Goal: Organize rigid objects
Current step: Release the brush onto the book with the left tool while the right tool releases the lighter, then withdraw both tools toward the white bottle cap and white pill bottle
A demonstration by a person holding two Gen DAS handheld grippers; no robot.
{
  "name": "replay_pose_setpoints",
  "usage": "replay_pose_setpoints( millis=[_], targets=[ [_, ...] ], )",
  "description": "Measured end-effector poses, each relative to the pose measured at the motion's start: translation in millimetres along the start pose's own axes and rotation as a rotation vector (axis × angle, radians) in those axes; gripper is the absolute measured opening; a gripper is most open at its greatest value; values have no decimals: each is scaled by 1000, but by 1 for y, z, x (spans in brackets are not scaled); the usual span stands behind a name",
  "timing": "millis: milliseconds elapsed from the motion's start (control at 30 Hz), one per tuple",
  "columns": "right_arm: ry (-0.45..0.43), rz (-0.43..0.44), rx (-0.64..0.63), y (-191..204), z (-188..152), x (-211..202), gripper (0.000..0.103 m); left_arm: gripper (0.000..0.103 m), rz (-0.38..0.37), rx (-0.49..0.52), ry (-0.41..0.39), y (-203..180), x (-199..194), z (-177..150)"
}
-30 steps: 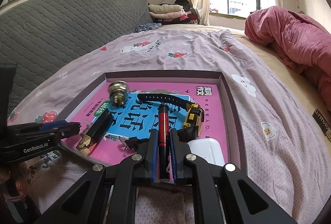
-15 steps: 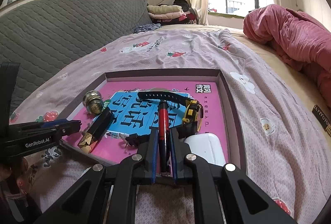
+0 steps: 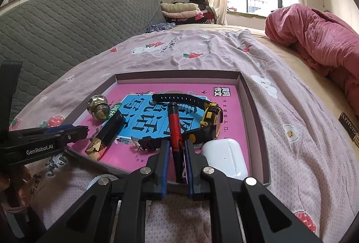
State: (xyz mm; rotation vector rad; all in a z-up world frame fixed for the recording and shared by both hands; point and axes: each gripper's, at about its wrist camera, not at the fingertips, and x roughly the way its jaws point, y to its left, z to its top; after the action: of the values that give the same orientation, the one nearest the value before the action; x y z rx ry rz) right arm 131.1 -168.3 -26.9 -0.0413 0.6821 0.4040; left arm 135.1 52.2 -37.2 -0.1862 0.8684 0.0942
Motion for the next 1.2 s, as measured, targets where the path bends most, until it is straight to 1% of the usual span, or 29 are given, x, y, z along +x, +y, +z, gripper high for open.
replay_pose_setpoints(
  millis=[67, 133, 300, 367, 433, 533, 633, 700, 867, 1000, 1200],
  targets=[
    [10, 4, 2, 0, -1, 0, 32, 41, -9, -3, 1, -1, -1, -1],
    [13, -2, 2, 1, -2, -2, 35, 43, -8, 4, 0, -3, -3, -2],
    [-21, -15, 5, 0, 0, -16, 37, 47, -8, 16, 0, -5, -10, -4],
    [-30, -16, 13, -2, 2, -22, 42, 48, -9, 12, 0, -5, -12, -5],
    [-37, -21, 21, -4, 1, -27, 44, 48, -10, 9, 1, -5, -14, -5],
    [-34, -26, 40, -8, 0, -36, 44, 50, -12, 2, 2, -5, -20, -6],
    [-16, -22, 70, -11, -1, -44, 44, 56, -4, 5, -5, -5, -28, -7],
    [-17, -13, 77, -10, -2, -51, 44, 56, -3, 9, -12, -4, -34, -8],
    [8, -7, 42, 3, -8, -58, 44, 56, -29, 17, -19, -10, -49, -12],
    [24, 3, 13, 12, -14, -61, 44, 56, -45, 52, -11, -20, -58, -18],
    [74, 25, -27, 25, -24, -60, 44, 56, -66, 83, 7, -31, -65, -26]
  ],
)
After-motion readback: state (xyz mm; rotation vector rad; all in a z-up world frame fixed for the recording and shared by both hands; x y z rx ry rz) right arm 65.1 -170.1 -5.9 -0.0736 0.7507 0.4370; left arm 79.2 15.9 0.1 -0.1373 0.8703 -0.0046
